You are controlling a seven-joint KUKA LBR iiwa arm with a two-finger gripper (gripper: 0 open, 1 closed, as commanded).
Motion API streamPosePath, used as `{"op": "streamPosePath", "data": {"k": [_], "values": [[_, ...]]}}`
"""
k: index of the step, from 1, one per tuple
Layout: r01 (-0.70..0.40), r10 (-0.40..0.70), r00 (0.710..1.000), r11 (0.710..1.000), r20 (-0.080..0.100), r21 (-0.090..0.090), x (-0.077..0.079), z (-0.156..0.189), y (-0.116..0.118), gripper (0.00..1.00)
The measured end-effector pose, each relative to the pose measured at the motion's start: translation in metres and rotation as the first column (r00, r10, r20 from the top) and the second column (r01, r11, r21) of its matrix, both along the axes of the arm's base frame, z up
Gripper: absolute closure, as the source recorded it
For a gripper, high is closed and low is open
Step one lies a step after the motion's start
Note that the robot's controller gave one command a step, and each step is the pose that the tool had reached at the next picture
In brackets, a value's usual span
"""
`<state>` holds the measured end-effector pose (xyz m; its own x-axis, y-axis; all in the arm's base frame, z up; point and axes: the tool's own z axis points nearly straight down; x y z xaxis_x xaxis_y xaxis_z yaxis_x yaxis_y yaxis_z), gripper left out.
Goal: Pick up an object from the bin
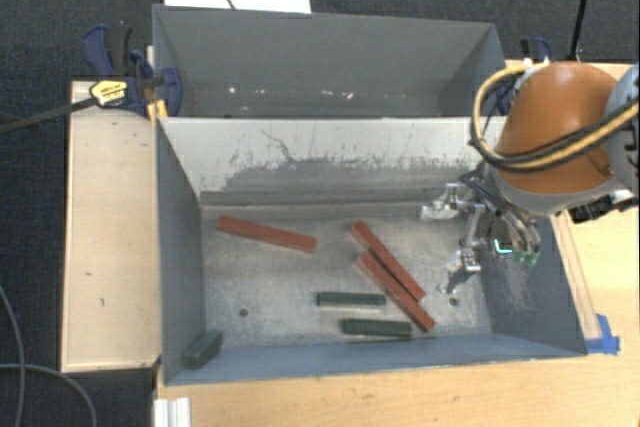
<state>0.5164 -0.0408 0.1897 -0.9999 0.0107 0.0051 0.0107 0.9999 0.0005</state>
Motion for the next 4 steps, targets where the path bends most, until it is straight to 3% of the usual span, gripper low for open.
{"op": "streamPosePath", "data": {"k": [1,2,3,4], "values": [[-0.001,0.001,1.0,1.0,0.008,-0.001,0.002,0.004,0.0,0.0],[0.073,-0.073,0.997,0.997,0.013,0.0,0.007,-0.033,0.013,0.0],[0.093,-0.092,0.996,0.996,0.02,0.0,-0.006,-0.115,0.03,1.0],[0.092,-0.092,0.996,0.996,0.02,0.0,-0.006,-0.115,0.03,1.0]]}}
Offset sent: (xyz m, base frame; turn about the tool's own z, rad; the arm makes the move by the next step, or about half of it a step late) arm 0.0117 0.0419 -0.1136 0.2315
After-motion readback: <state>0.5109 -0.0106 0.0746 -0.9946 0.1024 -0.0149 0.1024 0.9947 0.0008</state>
